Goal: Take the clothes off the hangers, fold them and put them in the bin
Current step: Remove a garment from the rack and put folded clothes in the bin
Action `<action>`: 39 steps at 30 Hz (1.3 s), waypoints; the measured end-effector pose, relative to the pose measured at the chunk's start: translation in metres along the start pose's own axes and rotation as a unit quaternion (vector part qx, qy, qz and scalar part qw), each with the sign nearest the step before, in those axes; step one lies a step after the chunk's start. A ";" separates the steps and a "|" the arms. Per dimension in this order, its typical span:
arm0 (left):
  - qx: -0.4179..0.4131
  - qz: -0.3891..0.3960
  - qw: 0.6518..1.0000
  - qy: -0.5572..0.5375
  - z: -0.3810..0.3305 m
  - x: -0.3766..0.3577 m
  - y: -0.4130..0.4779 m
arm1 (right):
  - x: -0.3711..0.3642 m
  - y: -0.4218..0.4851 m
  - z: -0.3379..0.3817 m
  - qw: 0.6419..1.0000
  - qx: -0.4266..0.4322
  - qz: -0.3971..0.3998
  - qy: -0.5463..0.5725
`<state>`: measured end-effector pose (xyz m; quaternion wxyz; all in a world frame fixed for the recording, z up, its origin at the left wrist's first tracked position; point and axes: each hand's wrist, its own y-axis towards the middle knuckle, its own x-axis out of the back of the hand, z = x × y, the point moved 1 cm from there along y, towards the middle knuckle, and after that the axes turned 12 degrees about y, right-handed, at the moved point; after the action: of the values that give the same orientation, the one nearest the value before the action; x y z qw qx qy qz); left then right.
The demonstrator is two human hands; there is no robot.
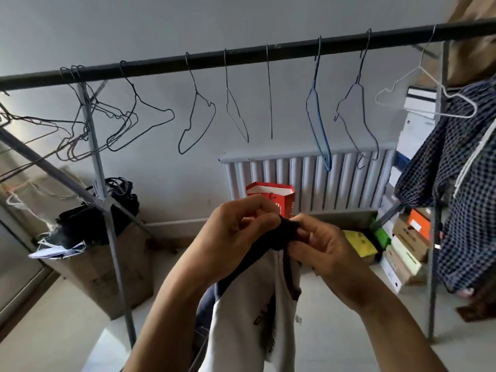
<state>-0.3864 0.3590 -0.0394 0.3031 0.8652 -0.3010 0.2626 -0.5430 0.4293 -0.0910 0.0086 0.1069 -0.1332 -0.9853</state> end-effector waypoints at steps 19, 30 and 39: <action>0.082 -0.024 0.996 0.001 -0.003 0.002 -0.048 | -0.032 -0.001 0.022 0.961 0.154 -0.072 -0.218; 0.050 -0.166 0.978 -0.116 -0.012 -0.003 -0.021 | 0.033 0.001 0.003 0.963 -0.051 0.057 -0.257; 0.090 -0.196 0.975 -0.060 0.007 0.044 -0.027 | 0.096 0.004 0.014 0.972 -0.024 -0.072 -0.223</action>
<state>-0.3362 0.3555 -0.0257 0.2512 0.9451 -0.1185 0.1722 -0.6396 0.4248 -0.0967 -0.0898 -0.1065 -0.1003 -0.9852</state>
